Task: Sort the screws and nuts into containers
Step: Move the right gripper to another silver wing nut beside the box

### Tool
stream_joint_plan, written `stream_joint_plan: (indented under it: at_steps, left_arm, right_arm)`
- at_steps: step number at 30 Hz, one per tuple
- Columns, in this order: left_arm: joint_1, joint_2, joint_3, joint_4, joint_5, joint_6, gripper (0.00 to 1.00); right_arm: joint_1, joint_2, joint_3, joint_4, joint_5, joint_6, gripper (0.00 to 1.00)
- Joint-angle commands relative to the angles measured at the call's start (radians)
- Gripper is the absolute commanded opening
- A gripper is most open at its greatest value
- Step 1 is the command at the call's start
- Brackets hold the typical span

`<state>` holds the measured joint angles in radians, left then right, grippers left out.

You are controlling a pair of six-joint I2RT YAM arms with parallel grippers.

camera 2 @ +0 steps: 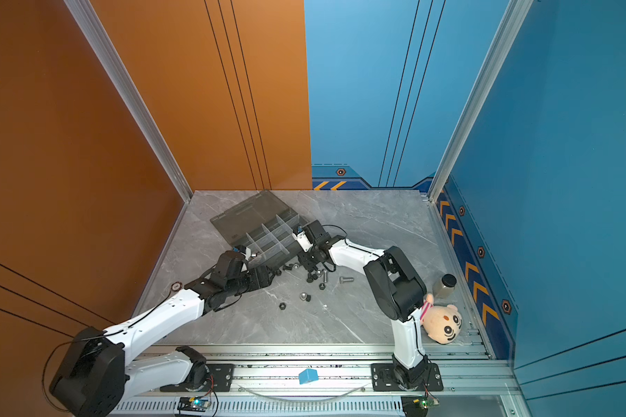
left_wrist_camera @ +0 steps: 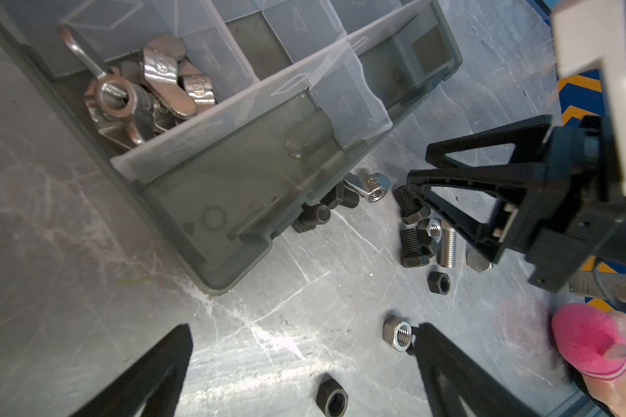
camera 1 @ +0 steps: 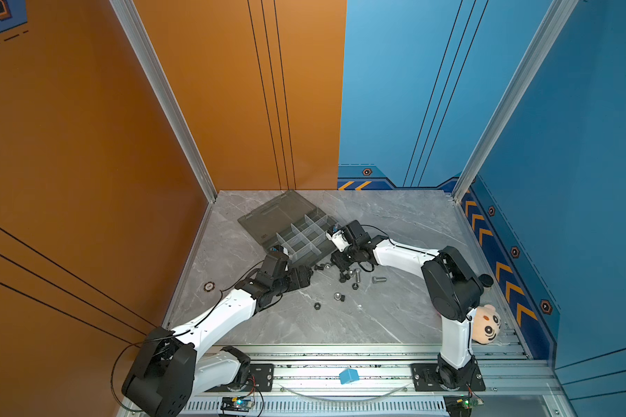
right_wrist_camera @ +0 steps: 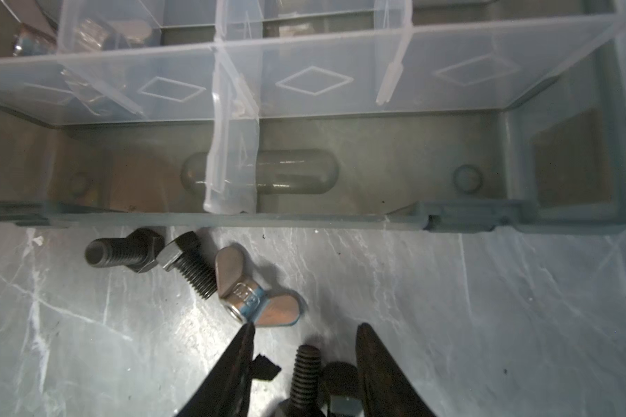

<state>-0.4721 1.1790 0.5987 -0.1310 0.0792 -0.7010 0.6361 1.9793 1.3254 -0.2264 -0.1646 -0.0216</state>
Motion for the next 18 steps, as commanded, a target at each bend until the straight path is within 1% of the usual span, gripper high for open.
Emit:
stream_joint_plan:
  at_steps: [1,11,17,18]
  left_arm:
    - [0.008,-0.019,0.000,-0.025,0.009,0.014,0.98]
    - [0.013,-0.008,0.000,-0.015,0.020,0.015,0.98]
    - [0.019,-0.015,-0.004,-0.020,0.021,0.020,0.98]
    - [0.020,-0.016,-0.004,-0.021,0.023,0.019,0.98]
  right_arm:
    - [0.010,0.020,0.031,0.046,0.073,0.032,0.48]
    - [0.019,0.073,0.051,0.085,0.134,0.062,0.48]
    - [0.029,0.088,0.062,0.081,0.142,0.060,0.48]
    - [0.032,0.115,0.063,0.081,0.142,0.058,0.48]
